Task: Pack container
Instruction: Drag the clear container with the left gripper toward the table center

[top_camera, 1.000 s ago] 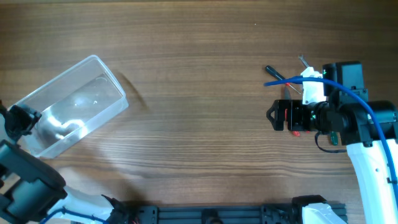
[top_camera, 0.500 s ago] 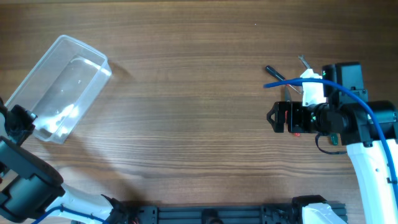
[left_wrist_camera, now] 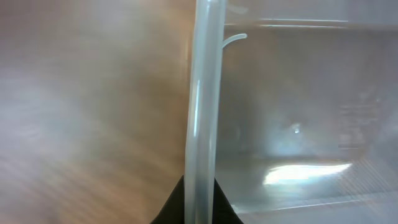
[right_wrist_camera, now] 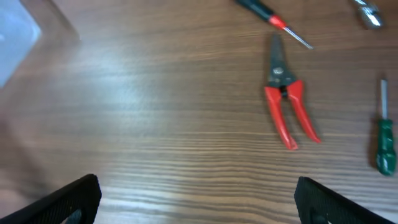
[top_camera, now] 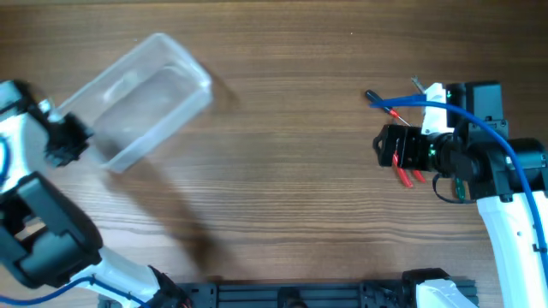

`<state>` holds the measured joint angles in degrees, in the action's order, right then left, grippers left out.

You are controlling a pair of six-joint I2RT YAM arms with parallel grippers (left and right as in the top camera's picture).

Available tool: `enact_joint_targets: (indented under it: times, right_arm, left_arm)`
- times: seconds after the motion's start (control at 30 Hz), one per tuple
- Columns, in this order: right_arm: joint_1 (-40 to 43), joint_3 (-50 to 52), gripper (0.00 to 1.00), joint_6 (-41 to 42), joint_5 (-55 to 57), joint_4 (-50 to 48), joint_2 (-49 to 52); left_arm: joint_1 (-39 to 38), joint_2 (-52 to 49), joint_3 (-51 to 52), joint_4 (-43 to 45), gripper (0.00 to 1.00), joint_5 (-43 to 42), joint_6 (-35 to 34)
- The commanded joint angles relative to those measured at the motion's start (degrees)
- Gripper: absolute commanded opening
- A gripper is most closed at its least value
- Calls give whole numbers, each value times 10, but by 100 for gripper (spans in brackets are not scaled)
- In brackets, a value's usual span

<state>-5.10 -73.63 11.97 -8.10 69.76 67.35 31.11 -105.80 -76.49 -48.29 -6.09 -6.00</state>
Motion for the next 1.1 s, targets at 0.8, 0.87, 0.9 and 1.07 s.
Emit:
enact_joint_targets:
  times: [0.8,0.87,0.9,1.07]
  right_arm:
    - [54,-10,100,-30,66,19,-4]
    - [54,-10,100,-29,66,19,-4]
    - [54,-10,100,-29,66,19,-4]
    - [54,-10,100,-29,66,24,-4]
  left_arm:
    - [-418,19,-6,56,4,-13,-151]
    - [-428,3,-3,54,4,-13,-150]
    - [-430,-2,-3,52,4,-13,-150]
    - [-436,-16,-2,50,4,-13,-137]
